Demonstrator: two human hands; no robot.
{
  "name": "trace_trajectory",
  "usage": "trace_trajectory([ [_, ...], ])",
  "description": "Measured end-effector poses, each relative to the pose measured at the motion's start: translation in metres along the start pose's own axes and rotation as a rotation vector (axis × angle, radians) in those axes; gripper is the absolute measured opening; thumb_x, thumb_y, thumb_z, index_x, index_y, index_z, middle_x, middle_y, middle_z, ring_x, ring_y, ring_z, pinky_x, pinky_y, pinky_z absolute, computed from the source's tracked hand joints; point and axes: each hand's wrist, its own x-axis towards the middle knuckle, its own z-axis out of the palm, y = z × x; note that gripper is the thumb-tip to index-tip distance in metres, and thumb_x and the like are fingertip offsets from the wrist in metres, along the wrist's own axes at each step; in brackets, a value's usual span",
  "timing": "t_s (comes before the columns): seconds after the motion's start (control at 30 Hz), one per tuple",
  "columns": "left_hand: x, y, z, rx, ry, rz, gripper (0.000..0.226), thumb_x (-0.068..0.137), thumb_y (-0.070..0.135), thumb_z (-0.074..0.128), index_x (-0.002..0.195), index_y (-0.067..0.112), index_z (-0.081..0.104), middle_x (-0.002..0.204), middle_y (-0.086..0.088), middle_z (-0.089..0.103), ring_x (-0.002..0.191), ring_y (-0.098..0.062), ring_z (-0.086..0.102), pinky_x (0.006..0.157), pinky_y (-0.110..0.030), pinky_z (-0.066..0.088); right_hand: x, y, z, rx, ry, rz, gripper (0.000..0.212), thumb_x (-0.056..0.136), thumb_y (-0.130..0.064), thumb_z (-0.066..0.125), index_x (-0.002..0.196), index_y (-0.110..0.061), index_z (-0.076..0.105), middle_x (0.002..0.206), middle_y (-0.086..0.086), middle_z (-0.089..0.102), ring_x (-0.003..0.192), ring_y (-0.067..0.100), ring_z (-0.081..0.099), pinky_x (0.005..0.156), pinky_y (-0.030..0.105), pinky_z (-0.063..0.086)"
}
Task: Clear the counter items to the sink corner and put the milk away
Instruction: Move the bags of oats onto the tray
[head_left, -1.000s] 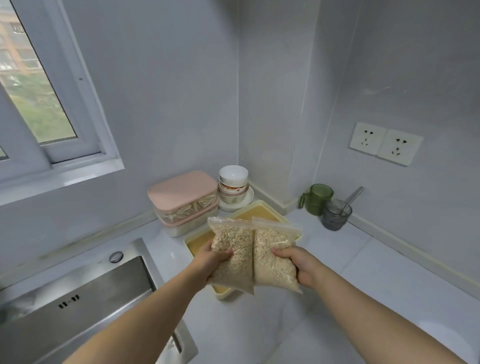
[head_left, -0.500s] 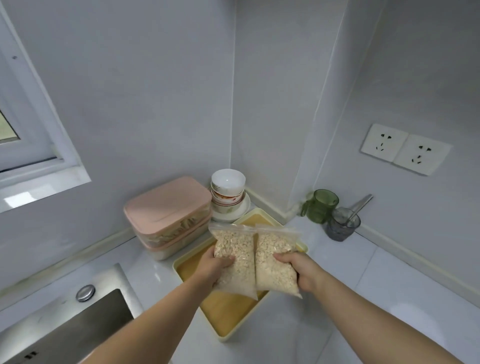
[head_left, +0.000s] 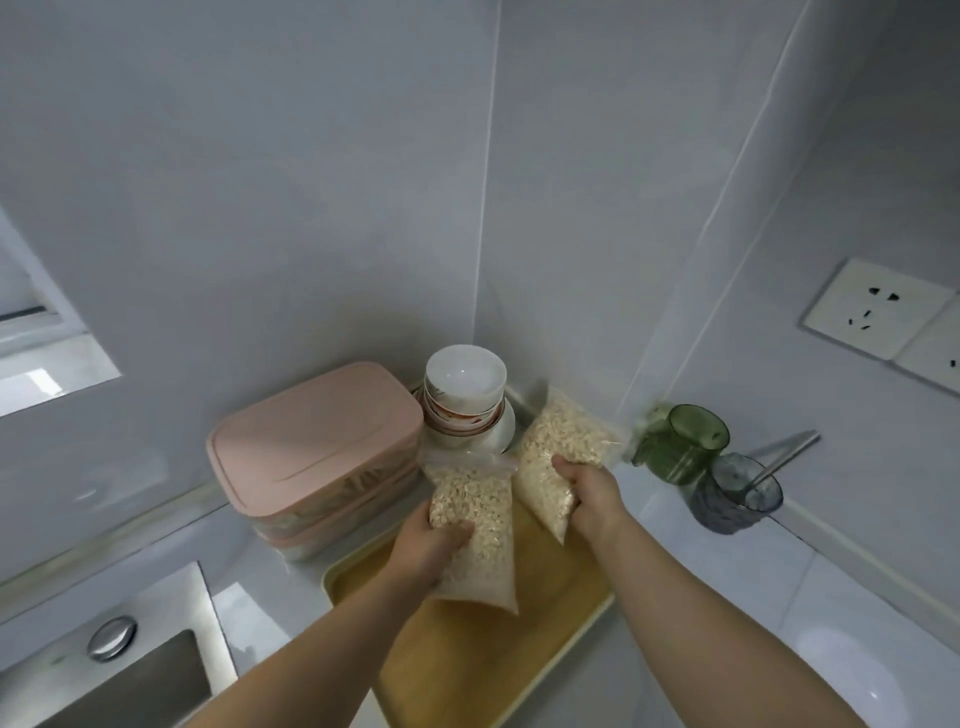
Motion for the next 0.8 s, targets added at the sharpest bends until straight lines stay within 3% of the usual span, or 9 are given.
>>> trace_trajectory([
  [0.07,0.007,0.002,-0.002,-0.001,0.006,-0.007,0.050,0.084,0.011,0.066,0.131,0.013,0.047,0.117,-0.011,0.062,0.103,-0.030,0.062,0.095,-0.050,0.049,0.011,-0.001,0.005,-0.011,0.013,-0.021,0.027,0.085,0.001,0.063,0.111,0.000,0.059,0.106,0.015,0.065,0.097,0.032,0.062,0.089,0.044,0.049],
  [0.2,0.015,0.004,-0.008,0.018,0.017,0.012,0.050,0.085,0.009,0.065,0.132,0.011,0.047,0.118,-0.011,0.062,0.104,-0.030,0.061,0.094,-0.046,0.048,0.017,-0.002,0.003,-0.821,0.299,-0.320,0.024,0.084,-0.027,0.067,0.094,-0.006,0.062,0.089,0.011,0.065,0.092,0.029,0.063,0.078,0.035,0.049],
  [0.3,0.013,0.002,-0.014,0.048,-0.001,0.006,0.052,0.085,0.010,0.066,0.133,0.011,0.046,0.119,-0.010,0.061,0.105,-0.029,0.060,0.093,-0.045,0.049,0.012,-0.003,-0.010,-0.778,0.346,-0.416,0.032,0.087,-0.021,0.064,0.113,-0.003,0.061,0.100,0.010,0.066,0.080,0.015,0.054,0.071,0.022,0.043],
  [0.37,0.009,0.002,-0.014,0.083,-0.022,0.002,0.054,0.083,0.010,0.068,0.132,0.012,0.046,0.121,-0.010,0.060,0.107,-0.030,0.060,0.096,-0.048,0.047,0.010,-0.003,-0.017,-0.720,0.362,-0.470,0.033,0.089,-0.017,0.060,0.118,-0.002,0.059,0.114,0.010,0.063,0.086,0.015,0.057,0.069,0.015,0.043],
  [0.43,0.006,0.006,-0.014,0.119,-0.049,0.006,0.057,0.082,0.009,0.069,0.134,0.013,0.046,0.120,-0.009,0.061,0.107,-0.029,0.060,0.098,-0.050,0.046,0.007,-0.001,-0.021,-0.704,0.377,-0.550,0.027,0.089,-0.015,0.057,0.112,-0.003,0.062,0.116,0.011,0.061,0.100,0.023,0.060,0.080,0.026,0.048],
  [0.53,-0.001,0.014,-0.008,0.158,-0.118,0.010,0.064,0.079,0.009,0.071,0.136,0.013,0.043,0.121,-0.009,0.060,0.108,-0.030,0.060,0.098,-0.051,0.046,-0.009,-0.007,-0.022,-0.740,0.203,-0.555,0.018,0.089,-0.016,0.059,0.102,-0.006,0.068,0.100,0.000,0.065,0.102,0.021,0.061,0.076,0.020,0.044],
  [0.6,-0.010,0.019,-0.005,0.167,-0.172,0.005,0.065,0.080,0.008,0.071,0.137,0.012,0.041,0.122,-0.010,0.059,0.109,-0.029,0.059,0.097,-0.047,0.047,-0.026,-0.012,-0.019,-0.863,-0.068,-0.478,0.026,0.090,-0.025,0.061,0.111,-0.010,0.065,0.105,-0.005,0.062,0.105,0.015,0.059,0.075,0.015,0.041],
  [0.7,-0.019,0.024,0.002,0.177,-0.257,0.017,0.059,0.083,0.003,0.066,0.135,0.015,0.040,0.118,-0.008,0.060,0.101,-0.024,0.061,0.082,-0.034,0.053,-0.042,-0.014,-0.019,-0.783,-0.491,-0.114,0.058,0.079,-0.040,0.068,0.130,-0.017,0.052,0.124,-0.004,0.058,0.115,0.018,0.055,0.098,0.032,0.044],
  [0.8,-0.025,0.026,0.009,0.163,-0.271,0.044,0.052,0.083,-0.002,0.064,0.127,0.016,0.042,0.103,-0.001,0.062,0.088,-0.015,0.063,0.069,-0.026,0.053,-0.045,-0.013,-0.023,-0.581,-0.629,0.064,0.053,0.074,-0.020,0.075,0.123,-0.017,0.056,0.117,0.009,0.067,0.110,0.026,0.062,0.092,0.045,0.051],
])
